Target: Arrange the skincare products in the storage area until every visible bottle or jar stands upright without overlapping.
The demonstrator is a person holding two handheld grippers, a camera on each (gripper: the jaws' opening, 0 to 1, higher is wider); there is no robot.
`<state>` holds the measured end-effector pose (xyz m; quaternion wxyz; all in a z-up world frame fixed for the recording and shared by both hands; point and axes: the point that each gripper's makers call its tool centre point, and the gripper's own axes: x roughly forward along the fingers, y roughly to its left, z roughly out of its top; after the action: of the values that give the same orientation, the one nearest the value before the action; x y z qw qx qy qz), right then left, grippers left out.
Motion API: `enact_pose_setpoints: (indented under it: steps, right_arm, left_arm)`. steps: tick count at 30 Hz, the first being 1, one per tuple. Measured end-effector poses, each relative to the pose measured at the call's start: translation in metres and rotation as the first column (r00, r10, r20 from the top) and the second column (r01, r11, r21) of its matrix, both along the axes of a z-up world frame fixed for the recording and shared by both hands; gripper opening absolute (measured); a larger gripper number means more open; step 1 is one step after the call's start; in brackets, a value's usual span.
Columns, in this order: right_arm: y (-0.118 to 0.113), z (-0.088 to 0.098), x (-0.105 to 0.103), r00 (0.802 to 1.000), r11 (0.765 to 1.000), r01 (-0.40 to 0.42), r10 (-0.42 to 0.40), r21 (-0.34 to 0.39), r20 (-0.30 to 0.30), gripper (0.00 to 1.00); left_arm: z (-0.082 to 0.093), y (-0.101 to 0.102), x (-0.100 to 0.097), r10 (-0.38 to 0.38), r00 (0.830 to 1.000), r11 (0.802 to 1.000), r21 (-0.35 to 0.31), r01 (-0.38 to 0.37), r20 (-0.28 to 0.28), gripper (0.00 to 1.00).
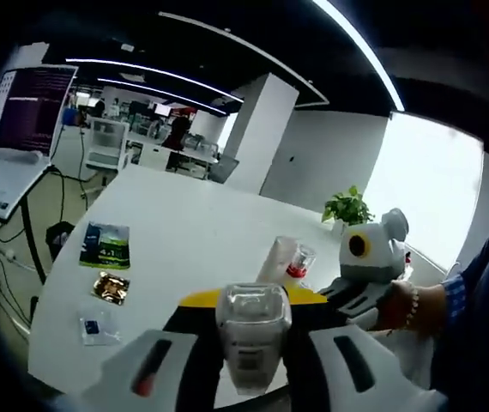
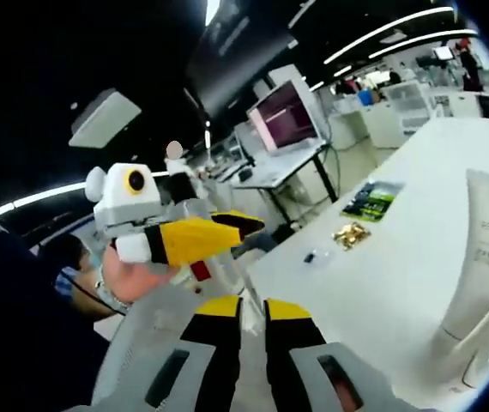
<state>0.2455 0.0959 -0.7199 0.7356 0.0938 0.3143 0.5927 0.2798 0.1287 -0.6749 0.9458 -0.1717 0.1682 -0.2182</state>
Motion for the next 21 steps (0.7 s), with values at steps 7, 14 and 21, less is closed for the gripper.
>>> enact_pose_setpoints:
  steps: [7,14,21]
  right_arm:
    - [0.002,-0.010,-0.017,0.996,0.996,-0.073,0.071,-0.041,-0.056,0.00]
    - [0.005,-0.043,-0.041,0.985,0.973,-0.152,0.135,-0.172,-0.108,0.13]
    - [0.017,-0.035,-0.042,0.990,0.987,-0.118,0.108,-0.108,-0.093,0.17]
  left_arm:
    - [-0.002,0.003,0.003,0.029,1.000,1.000,0.008,-0.029,-0.006,0.26]
    - [0.001,0.003,0.003,0.036,0.999,0.999,0.000,-0.036,0.007,0.26]
    - [0.007,0.000,0.003,0.019,0.999,0.999,-0.044,-0.018,0.027,0.26]
